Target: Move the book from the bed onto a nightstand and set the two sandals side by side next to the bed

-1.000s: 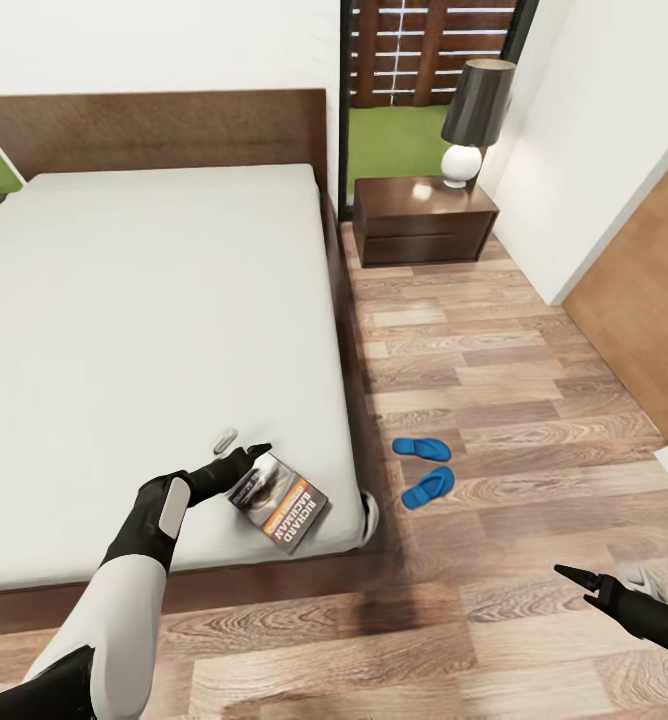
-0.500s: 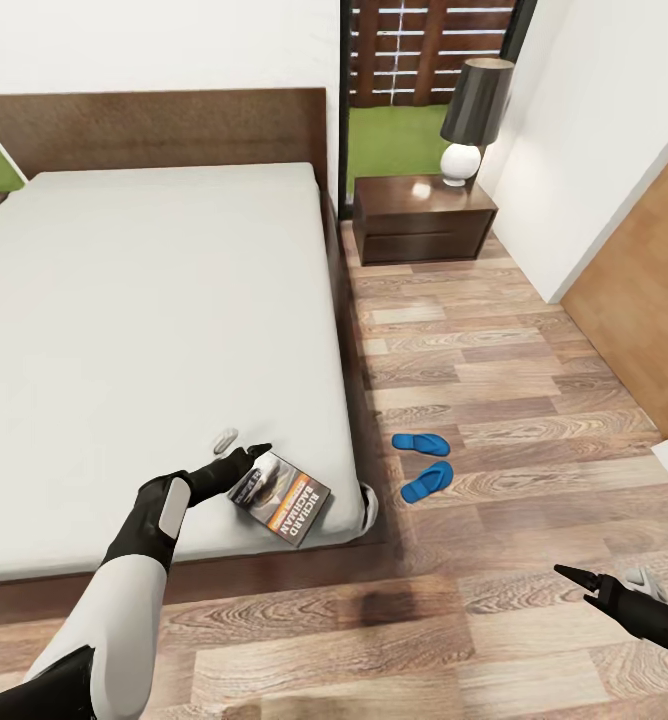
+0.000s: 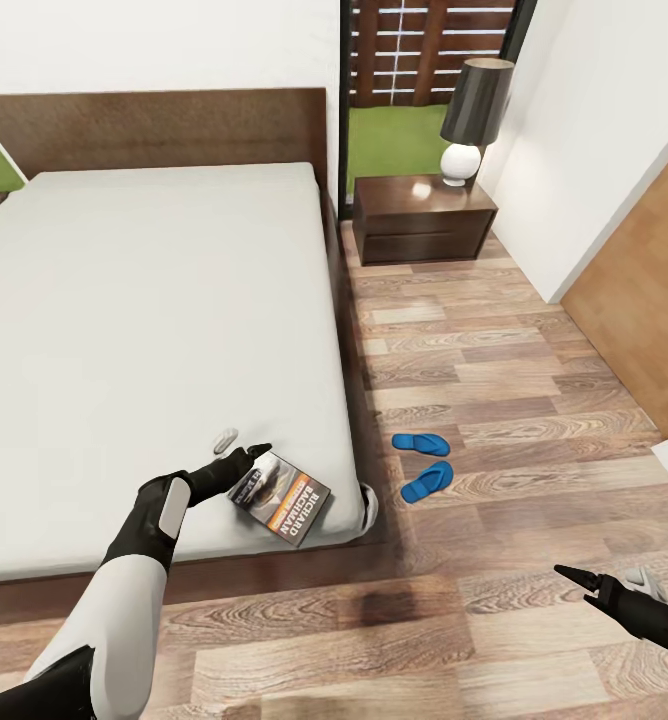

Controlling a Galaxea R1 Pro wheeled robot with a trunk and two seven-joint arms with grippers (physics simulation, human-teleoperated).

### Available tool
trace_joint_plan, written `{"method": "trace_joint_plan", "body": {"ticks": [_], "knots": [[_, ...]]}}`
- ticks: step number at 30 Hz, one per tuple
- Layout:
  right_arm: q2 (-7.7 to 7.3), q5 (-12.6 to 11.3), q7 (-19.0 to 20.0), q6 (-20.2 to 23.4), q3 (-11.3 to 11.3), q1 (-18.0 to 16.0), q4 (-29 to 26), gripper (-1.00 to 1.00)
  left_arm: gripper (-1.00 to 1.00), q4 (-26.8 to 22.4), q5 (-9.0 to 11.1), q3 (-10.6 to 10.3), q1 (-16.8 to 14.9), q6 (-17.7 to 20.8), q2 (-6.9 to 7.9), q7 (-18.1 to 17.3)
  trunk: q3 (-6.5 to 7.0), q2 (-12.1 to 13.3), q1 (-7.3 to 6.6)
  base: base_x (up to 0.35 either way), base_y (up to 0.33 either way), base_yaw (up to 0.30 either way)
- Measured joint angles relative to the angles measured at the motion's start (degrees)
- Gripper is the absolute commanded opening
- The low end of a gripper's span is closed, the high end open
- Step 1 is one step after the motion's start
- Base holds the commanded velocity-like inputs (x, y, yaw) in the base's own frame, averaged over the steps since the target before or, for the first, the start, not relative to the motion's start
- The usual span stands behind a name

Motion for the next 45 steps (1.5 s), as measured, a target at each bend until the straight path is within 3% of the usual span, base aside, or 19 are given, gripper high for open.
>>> {"method": "trace_joint_plan", "body": {"ticks": [45], "knots": [[0.0, 0.0, 0.0, 0.0, 0.0, 0.0, 0.0, 1.0, 1.0, 0.0, 0.0, 0.0, 0.0, 0.0, 0.0, 0.0, 0.0, 0.0, 0.0, -0.02, 0.0, 0.0]]}}
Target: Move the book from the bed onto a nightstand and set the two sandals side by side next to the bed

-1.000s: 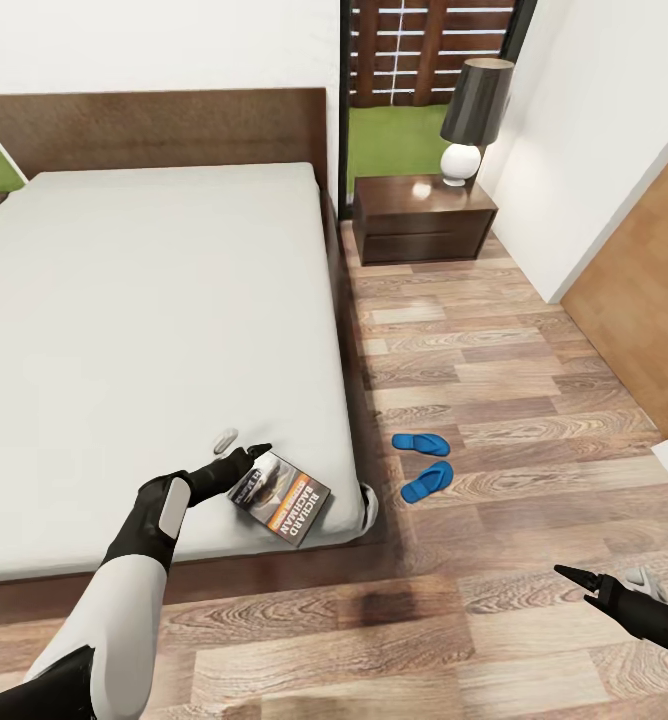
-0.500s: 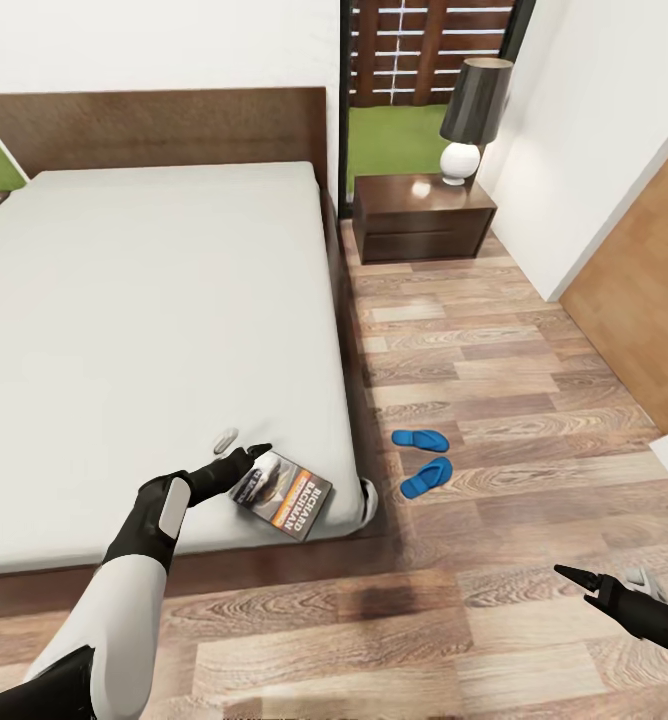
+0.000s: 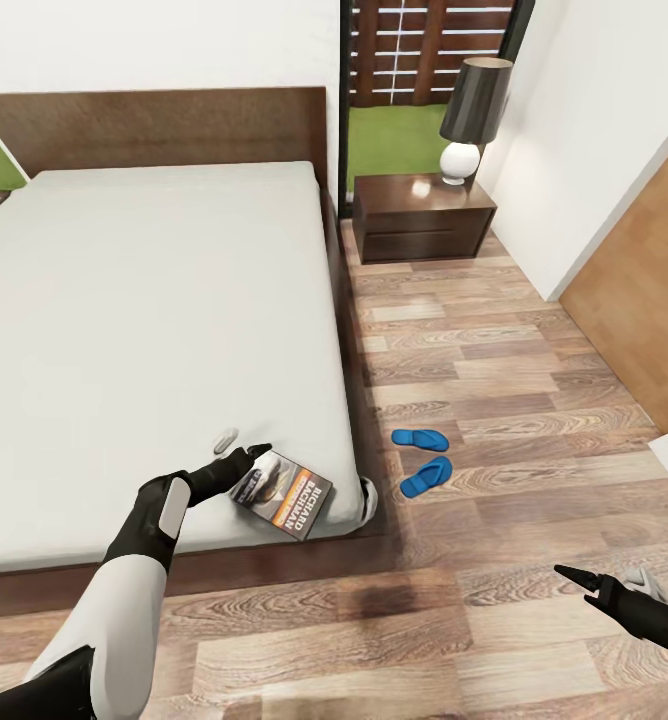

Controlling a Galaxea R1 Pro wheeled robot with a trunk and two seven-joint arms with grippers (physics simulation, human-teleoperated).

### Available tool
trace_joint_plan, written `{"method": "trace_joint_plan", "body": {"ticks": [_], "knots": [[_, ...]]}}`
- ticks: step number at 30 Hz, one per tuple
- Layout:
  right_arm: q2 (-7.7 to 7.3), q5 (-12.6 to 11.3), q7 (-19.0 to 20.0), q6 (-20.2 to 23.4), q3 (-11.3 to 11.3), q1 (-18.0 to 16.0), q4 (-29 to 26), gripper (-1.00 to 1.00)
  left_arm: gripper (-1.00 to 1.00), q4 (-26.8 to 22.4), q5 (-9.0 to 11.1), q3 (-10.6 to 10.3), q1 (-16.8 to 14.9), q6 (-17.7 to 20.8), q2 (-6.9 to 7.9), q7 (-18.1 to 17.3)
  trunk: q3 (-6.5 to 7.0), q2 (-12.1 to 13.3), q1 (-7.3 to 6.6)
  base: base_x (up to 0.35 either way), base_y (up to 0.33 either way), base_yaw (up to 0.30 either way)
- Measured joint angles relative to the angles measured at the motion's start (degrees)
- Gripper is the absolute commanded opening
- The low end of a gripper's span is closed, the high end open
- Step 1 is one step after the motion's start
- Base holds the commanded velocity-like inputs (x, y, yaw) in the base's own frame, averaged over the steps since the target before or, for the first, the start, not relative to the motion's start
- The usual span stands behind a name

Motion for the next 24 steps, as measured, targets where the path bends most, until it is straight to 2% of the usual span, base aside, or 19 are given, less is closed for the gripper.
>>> {"method": "trace_joint_plan", "body": {"ticks": [8, 14, 24], "knots": [[0.0, 0.0, 0.0, 0.0, 0.0, 0.0, 0.0, 1.0, 1.0, 0.0, 0.0, 0.0, 0.0, 0.0, 0.0, 0.0, 0.0, 0.0, 0.0, -0.001, 0.0, 0.0], [0.0, 0.0, 0.0, 0.0, 0.0, 0.0, 0.0, 1.0, 1.0, 0.0, 0.0, 0.0, 0.0, 0.0, 0.0, 0.0, 0.0, 0.0, 0.03, -0.201, 0.0, 0.0], [0.0, 0.0, 0.0, 0.0, 0.1, 0.0, 0.0, 1.0, 1.0, 0.0, 0.0, 0.0, 0.0, 0.0, 0.0, 0.0, 0.0, 0.0, 0.0, -0.029, 0.0, 0.0]]}}
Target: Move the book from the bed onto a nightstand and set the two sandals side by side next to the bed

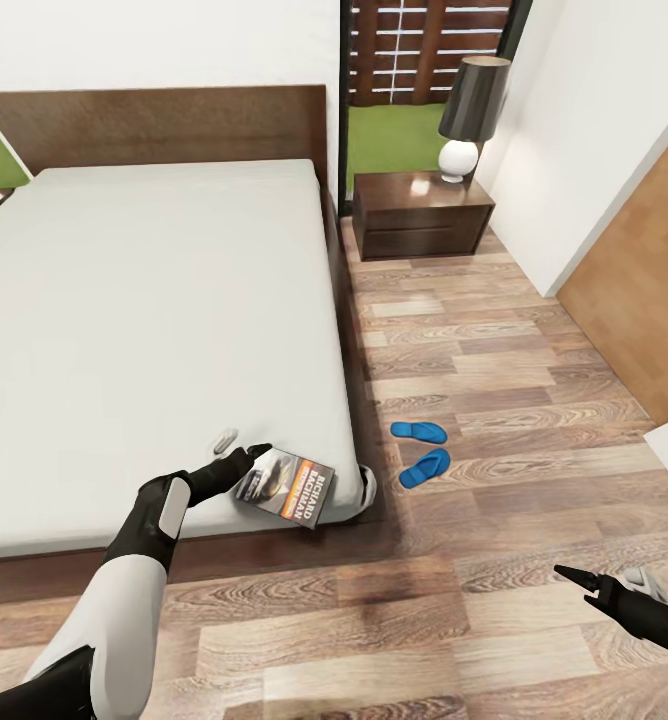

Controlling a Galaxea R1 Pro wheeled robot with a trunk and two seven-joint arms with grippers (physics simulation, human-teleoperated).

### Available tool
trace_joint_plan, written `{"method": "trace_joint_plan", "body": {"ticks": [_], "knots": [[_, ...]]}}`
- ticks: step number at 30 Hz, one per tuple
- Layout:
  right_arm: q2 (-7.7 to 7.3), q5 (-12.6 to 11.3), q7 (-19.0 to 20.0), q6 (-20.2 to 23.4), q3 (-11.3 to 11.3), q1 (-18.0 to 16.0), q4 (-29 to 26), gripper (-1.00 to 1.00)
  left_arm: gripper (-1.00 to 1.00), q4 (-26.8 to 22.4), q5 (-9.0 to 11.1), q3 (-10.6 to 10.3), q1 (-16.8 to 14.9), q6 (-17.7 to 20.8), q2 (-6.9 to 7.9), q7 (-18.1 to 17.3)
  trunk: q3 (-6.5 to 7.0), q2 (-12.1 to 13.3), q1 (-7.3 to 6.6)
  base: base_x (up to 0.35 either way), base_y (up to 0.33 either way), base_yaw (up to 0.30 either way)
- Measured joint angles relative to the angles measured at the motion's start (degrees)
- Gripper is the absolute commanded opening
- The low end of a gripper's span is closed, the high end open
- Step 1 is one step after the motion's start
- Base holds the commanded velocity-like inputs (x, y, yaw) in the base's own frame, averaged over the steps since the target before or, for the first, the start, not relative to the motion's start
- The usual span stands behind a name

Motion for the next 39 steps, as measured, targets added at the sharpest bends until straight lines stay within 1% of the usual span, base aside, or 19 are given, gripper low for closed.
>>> {"method": "trace_joint_plan", "body": {"ticks": [9, 18, 39], "knots": [[0.01, 0.0, 0.0, 0.0, 0.0, 0.0, 0.0, 1.0, 1.0, 0.0, 0.0, 0.0, 0.0, 0.0, 0.0, 0.0, 0.0, 0.0, 0.0, -0.001, -0.001, 0.0], [0.0, 0.0, 0.0, 0.0, -0.1, 0.0, 0.0, 1.0, 1.0, 0.0, -0.1, 0.0, 0.0, -0.2, 0.01, 0.0, 0.0, 0.0, 0.0, 0.0, -0.06, 0.0], [0.01, 0.0, 0.0, 0.0, 0.0, 0.0, 0.0, 1.0, 1.0, 0.0, -0.1, 0.0, 0.0, -0.1, 0.01, 0.0, 0.0, 0.0, 0.0, 0.0, -0.002, 0.0]]}}
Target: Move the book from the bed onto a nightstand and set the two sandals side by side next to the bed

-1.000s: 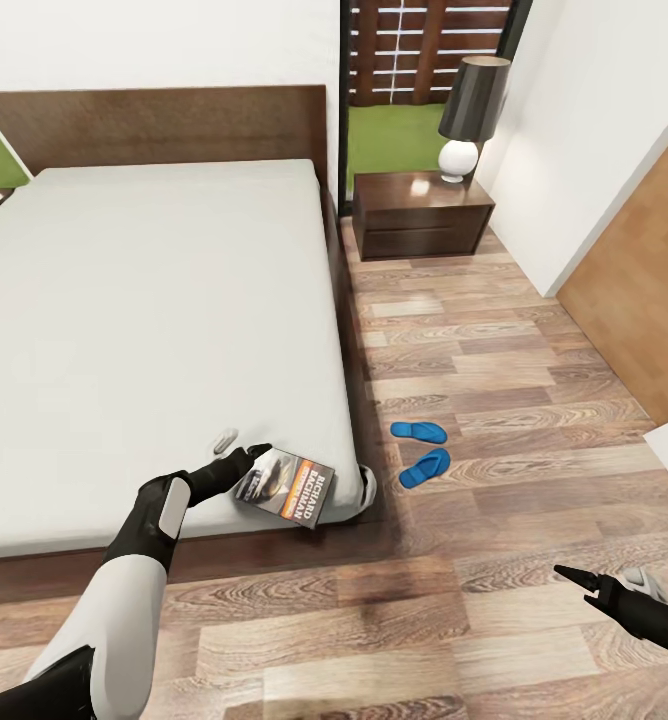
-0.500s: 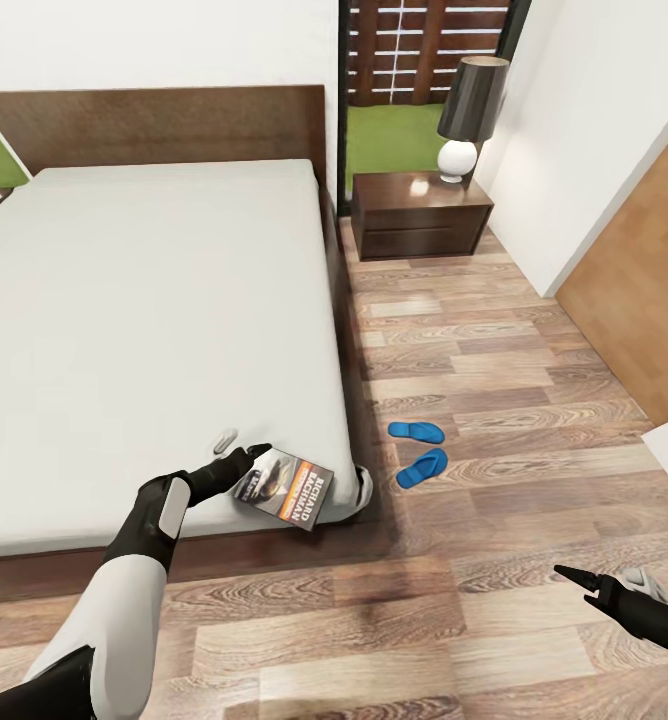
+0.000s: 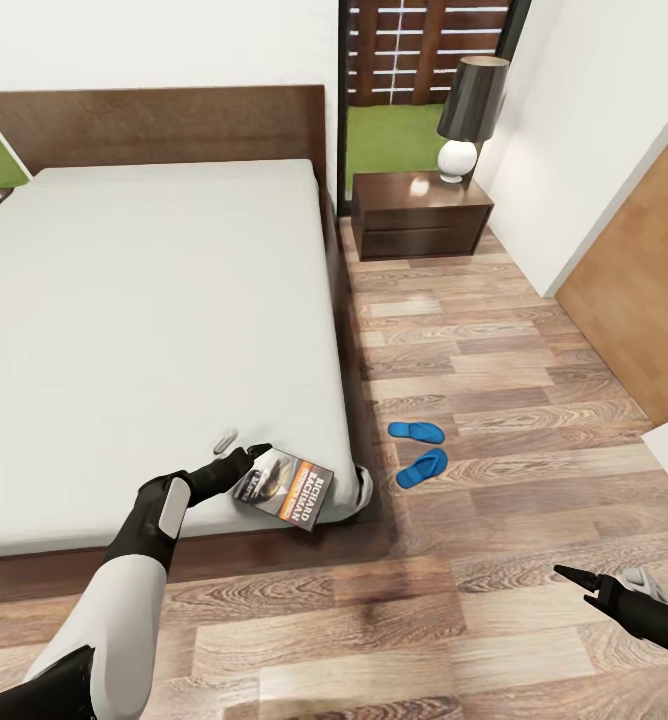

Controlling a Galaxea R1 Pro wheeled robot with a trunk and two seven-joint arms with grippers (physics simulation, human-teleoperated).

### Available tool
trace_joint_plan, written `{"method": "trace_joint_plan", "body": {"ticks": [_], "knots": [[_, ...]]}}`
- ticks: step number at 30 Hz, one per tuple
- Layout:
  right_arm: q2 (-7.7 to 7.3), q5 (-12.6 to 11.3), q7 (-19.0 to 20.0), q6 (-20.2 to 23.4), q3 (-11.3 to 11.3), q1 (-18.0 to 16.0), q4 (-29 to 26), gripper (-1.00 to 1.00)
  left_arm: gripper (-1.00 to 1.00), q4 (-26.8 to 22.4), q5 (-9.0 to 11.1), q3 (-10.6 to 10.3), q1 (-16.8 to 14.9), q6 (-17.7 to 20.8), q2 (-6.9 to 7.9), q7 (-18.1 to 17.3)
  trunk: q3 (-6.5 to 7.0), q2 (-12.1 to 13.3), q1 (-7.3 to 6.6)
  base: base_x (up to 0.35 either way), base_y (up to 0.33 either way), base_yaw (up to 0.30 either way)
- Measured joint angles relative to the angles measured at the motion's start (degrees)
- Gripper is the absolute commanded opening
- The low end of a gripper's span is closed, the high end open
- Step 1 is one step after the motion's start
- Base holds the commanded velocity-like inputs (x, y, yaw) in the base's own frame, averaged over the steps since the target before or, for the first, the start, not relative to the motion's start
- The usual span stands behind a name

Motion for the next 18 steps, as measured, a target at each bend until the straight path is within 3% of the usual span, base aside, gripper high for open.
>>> {"method": "trace_joint_plan", "body": {"ticks": [18], "knots": [[0.01, 0.0, 0.0, 0.0, 0.0, 0.0, 0.0, 1.0, 1.0, 0.0, 0.0, 0.0, 0.0, 0.0, 0.0, 0.0, 0.0, 0.0, 0.0, 0.0, 0.0, 0.0]]}}
